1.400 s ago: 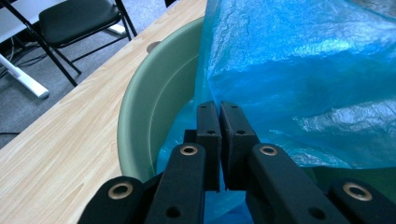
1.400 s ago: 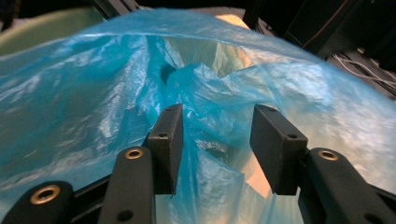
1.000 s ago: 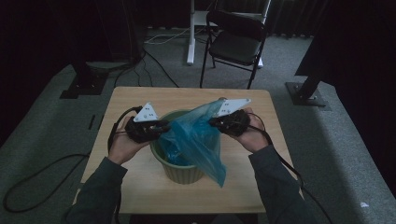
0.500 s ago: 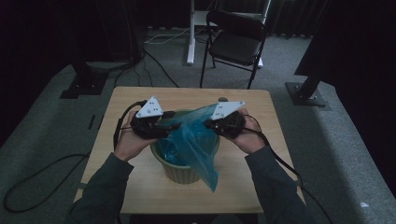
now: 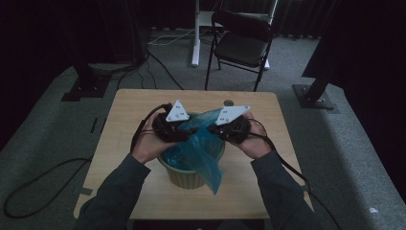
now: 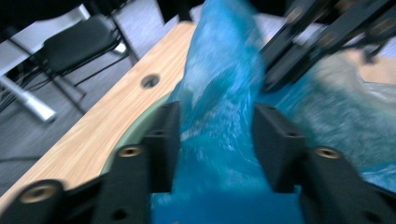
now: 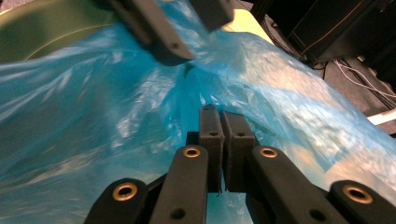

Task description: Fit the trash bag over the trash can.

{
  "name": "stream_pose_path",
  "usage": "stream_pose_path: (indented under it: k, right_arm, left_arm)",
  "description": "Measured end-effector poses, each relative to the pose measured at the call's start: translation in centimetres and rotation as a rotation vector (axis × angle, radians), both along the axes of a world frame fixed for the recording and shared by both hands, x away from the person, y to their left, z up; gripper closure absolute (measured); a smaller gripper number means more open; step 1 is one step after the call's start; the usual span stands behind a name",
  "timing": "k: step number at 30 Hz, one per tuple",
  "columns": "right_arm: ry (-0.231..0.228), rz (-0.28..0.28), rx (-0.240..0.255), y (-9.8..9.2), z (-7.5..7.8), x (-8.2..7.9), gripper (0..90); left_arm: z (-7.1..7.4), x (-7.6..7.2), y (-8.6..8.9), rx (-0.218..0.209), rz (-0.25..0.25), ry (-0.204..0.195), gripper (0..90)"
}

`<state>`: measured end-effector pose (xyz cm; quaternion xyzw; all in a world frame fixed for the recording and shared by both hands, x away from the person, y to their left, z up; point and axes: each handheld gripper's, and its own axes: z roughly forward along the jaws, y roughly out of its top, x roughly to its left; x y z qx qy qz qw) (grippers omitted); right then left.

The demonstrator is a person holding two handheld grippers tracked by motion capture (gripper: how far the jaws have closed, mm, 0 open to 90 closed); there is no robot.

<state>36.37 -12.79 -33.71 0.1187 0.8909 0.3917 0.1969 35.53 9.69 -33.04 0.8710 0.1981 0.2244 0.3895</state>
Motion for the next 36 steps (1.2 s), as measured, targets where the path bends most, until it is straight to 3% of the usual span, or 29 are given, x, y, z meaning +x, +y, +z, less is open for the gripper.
stream_pose_path:
  k: [4,7,13,23,36]
  right_arm:
    - [-0.003,-0.002,-0.007,-0.2,0.1,-0.2,87.9]
    - [-0.007,-0.006,-0.015,-0.4,0.2,-0.4,87.9]
    - [-0.014,-0.021,-0.040,-0.9,0.3,-0.6,87.8]
    - [-0.003,-0.058,-0.033,-2.2,-0.1,-0.2,87.8]
    - [-0.012,-0.084,-0.028,-2.9,0.4,-0.1,87.9]
  left_arm:
    - [-0.2,0.0,0.3,0.035,0.031,-0.018,82.7]
    - [-0.1,0.0,1.0,0.029,0.055,-0.024,88.2]
    - [-0.1,0.2,3.1,0.002,0.086,-0.017,88.8]
    - [-0.6,0.6,6.1,-0.038,0.154,0.000,88.9]
    - [-0.8,1.2,8.2,-0.057,0.230,-0.010,89.0]
